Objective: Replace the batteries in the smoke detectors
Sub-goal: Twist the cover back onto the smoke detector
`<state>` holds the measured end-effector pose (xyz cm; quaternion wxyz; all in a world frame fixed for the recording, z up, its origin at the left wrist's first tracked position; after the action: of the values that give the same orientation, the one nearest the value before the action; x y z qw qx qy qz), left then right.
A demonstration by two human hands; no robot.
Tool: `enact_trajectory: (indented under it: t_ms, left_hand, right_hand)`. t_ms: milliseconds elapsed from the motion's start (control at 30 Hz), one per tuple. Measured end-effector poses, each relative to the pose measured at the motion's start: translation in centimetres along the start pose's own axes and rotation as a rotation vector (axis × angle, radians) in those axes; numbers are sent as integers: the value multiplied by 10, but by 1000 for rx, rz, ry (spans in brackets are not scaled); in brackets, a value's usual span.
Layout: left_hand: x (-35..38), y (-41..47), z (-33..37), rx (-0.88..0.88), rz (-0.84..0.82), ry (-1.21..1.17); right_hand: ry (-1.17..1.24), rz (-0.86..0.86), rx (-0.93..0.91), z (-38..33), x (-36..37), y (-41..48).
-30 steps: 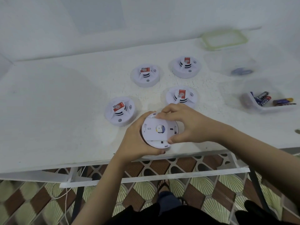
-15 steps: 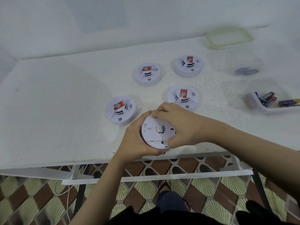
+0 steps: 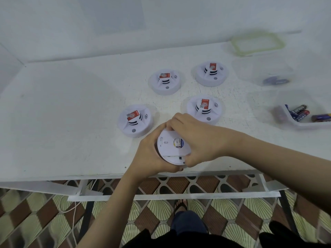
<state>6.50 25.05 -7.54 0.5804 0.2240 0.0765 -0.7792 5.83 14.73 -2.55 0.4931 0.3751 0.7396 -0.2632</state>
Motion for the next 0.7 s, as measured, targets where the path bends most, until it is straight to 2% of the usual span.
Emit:
enact_trajectory:
  t_ms: [267, 567, 700]
  left_hand:
    - [-2, -1, 4, -6, 13, -5]
    - [-2, 1, 1, -12, 8, -37]
    - [-2, 1, -2, -38, 5, -55]
  right_hand:
    - [27, 8, -19, 3, -2, -7]
    - [224, 268, 48, 12, 14, -10]
    - [340, 290, 108, 15, 14, -7]
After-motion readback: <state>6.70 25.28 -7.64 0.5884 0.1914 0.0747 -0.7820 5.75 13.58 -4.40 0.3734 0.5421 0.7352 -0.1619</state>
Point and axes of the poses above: each hand's wrist, its own y-axis towards the middle knuckle, its own x-axis out of the palm, z = x × y, the point moved 7 cm from there along y, towards the middle knuckle, and after that the axes turned 7 degrees about z, right-handed, at the moved point
